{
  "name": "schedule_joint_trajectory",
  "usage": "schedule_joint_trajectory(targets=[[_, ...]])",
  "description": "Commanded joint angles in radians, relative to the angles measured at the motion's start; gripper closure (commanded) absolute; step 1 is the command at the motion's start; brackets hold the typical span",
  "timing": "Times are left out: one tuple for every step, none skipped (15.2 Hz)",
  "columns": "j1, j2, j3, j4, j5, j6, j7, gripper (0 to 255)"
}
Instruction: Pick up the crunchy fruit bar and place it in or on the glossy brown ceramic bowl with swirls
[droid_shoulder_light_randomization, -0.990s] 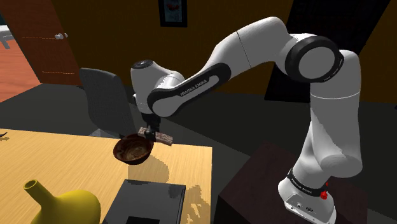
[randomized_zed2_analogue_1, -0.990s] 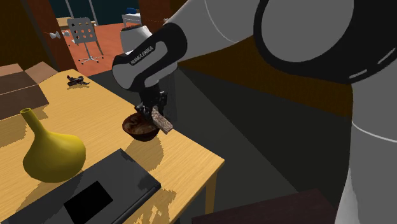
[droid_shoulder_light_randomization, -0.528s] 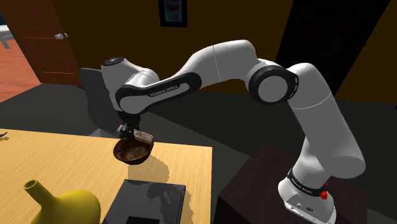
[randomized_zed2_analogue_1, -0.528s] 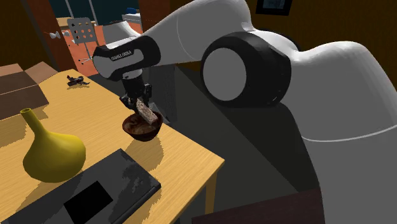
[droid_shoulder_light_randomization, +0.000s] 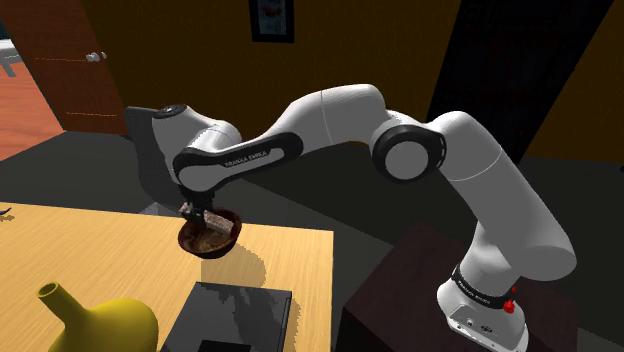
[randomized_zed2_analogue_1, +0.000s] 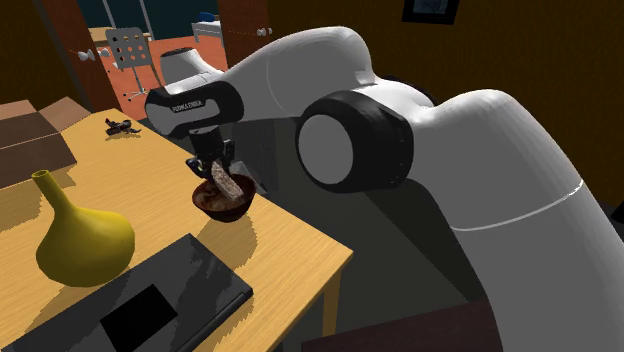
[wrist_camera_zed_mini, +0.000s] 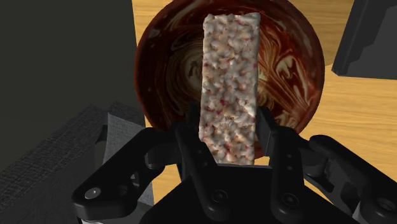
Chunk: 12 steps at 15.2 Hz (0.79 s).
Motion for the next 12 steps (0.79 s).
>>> schedule_joint_trajectory(targets=[[-0.001, 0.01, -0.002, -0.01, -0.002, 0.02, 0.002, 255], [-0.001, 0.014, -0.002, -0.016, -0.003, 0.031, 0.004, 255], [-0.001, 0.018, -0.003, -0.023, -0.005, 0.041, 0.006, 255], [-0.002, 0.022, -0.004, -0.03, -0.006, 0.051, 0.007, 255], [-0.002, 0.027, -0.004, -0.034, -0.007, 0.061, 0.009, 255], [-0.002, 0.032, -0.005, -0.04, -0.008, 0.071, 0.011, 255], [-0.002, 0.036, -0.006, -0.043, -0.009, 0.079, 0.012, 255], [-0.002, 0.036, -0.006, -0.044, -0.009, 0.079, 0.012, 255], [-0.002, 0.036, -0.006, -0.044, -0.009, 0.079, 0.012, 255], [-0.002, 0.036, -0.006, -0.043, -0.009, 0.079, 0.012, 255], [-0.002, 0.036, -0.006, -0.043, -0.009, 0.079, 0.012, 255], [-0.002, 0.036, -0.006, -0.043, -0.009, 0.079, 0.012, 255]])
